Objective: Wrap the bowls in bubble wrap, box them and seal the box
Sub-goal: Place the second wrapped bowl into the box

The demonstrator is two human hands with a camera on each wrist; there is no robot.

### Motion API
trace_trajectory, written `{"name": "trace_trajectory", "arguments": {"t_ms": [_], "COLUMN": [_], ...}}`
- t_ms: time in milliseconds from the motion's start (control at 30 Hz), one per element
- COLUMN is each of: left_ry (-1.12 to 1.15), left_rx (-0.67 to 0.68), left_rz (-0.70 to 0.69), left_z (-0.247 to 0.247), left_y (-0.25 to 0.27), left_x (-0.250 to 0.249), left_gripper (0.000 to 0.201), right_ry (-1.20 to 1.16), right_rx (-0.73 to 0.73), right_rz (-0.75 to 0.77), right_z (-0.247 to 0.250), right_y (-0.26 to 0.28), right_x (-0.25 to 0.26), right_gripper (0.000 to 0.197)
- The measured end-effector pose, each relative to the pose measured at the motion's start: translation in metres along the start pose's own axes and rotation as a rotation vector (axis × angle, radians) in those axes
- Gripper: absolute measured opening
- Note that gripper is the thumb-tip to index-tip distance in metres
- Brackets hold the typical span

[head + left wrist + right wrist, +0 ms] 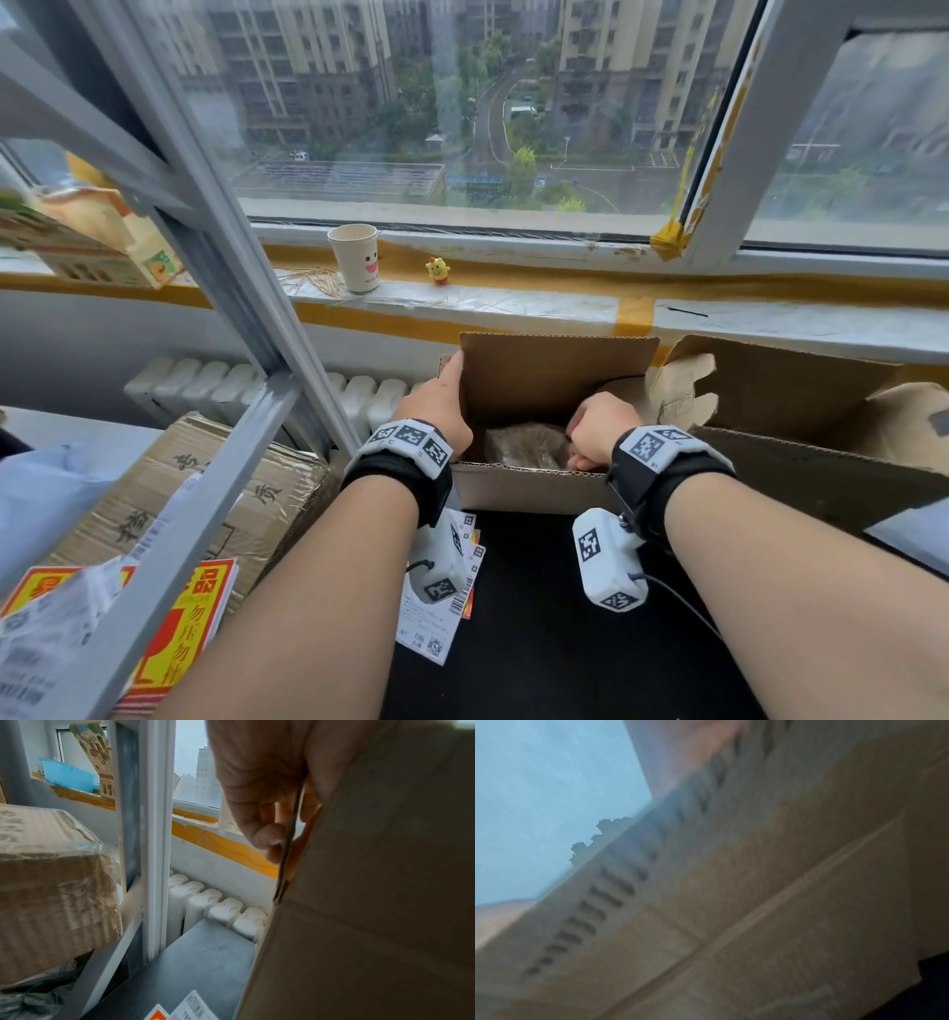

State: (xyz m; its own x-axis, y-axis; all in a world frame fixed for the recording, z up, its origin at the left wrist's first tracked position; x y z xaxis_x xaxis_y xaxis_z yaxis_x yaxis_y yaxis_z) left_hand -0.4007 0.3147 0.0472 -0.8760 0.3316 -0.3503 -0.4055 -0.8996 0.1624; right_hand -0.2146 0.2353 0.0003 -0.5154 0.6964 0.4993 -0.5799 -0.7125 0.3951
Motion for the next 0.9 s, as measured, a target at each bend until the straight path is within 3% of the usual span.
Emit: {"name": "trace_trajectory", "arguments": {"t_ms": [167, 367, 500, 900], "left_ry": [-0.050, -0.129, -0.074, 0.082], "left_rx": [-0.072, -0.251, -0.364, -0.203], "left_rz": [0.019, 0.040, -0.044, -0.361], "left_z": [0.008, 0.026, 0.037, -0.011], "left_y": [-0.007, -0.009, -0.006, 0.026], "left_x": [-0.002, -0.025, -0.067, -0.241], "left_gripper": [0.071, 0.037, 0.024, 0.018], "right_ry": [-0.213, -0.219, -0.173, -0.195], "right_rx": [0.004, -0.246, -0.360, -0.600], "right_rz": [0.095, 0.258, 0.292, 0.136], "right_z": [0.031, 0.081, 0.116, 0.217], "right_y": [0.023, 0.045, 0.060, 0.087], "right_x": [0.013, 0.005, -0.017, -0.148], "right_gripper": [0.017, 0.019, 0.021, 0.014]}}
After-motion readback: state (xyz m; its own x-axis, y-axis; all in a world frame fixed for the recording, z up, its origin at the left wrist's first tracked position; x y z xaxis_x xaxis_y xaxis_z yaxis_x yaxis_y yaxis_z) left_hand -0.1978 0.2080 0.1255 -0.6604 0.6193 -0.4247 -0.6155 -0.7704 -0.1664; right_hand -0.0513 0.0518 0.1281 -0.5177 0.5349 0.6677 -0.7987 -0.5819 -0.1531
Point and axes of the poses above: each hand's wrist, its own y-axis away from the middle knuckle, its own z-axis out of the back of the hand, x = y × z, the point moved 6 cm from there along -y, towards the middle knuckle, and after that the axes turned 6 degrees about -x, right-handed, at the moved point
